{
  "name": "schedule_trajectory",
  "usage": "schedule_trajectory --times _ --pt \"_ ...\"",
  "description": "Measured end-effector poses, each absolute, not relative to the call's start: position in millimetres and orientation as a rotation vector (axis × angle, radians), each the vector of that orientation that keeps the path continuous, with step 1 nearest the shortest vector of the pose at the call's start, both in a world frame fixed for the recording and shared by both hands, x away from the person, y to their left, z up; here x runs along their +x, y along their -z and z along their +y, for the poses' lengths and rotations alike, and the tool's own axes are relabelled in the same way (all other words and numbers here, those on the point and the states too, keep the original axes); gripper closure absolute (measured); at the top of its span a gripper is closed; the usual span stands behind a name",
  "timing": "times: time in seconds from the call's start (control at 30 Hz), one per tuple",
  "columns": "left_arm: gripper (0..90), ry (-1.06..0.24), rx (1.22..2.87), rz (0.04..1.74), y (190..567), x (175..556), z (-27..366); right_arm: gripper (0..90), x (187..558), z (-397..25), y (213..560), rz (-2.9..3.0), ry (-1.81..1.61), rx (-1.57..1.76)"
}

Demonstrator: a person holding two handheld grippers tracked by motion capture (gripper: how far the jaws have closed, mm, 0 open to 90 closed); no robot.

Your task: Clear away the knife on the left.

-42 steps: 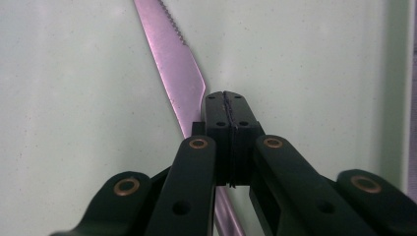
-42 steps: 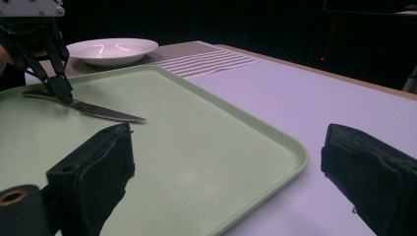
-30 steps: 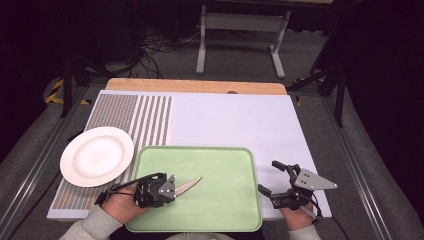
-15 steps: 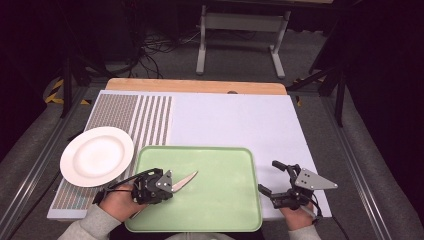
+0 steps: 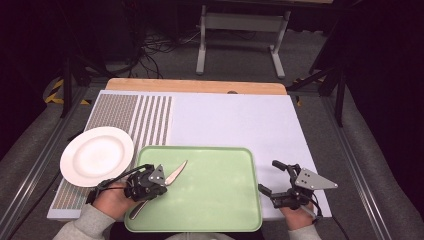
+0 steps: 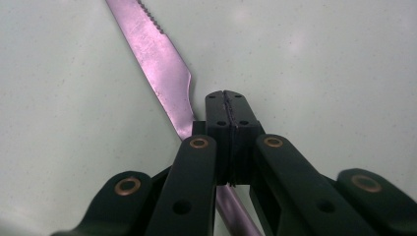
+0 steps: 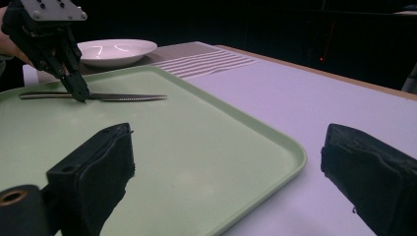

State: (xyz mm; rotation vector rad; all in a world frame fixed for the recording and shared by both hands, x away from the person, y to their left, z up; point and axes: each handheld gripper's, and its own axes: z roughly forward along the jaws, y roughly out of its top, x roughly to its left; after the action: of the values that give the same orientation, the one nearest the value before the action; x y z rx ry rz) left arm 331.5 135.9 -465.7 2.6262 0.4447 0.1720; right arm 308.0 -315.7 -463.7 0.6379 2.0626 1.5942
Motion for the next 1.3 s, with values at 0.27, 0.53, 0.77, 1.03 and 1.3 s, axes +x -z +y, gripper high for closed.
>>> schedule_trajectory --times 0.27,0.53,0.77,1.03,1.3 --pt "89.9 -0.174 2.618 0.483 466 333 143 6.1 310 -314 463 2.065 -1.594 0.632" --pt "89.9 -0.156 2.584 0.582 467 336 155 6.1 313 -311 463 2.073 -1.597 0.622" --pt "89.9 -0.157 2.565 0.637 468 338 164 6.2 315 -310 463 2.077 -1.598 0.614" --pt "89.9 -0.153 2.557 0.692 468 338 170 6.1 315 -310 462 2.077 -1.599 0.613" --pt "89.9 -0.144 2.543 0.737 468 338 175 6.1 315 -310 462 2.076 -1.599 0.614"
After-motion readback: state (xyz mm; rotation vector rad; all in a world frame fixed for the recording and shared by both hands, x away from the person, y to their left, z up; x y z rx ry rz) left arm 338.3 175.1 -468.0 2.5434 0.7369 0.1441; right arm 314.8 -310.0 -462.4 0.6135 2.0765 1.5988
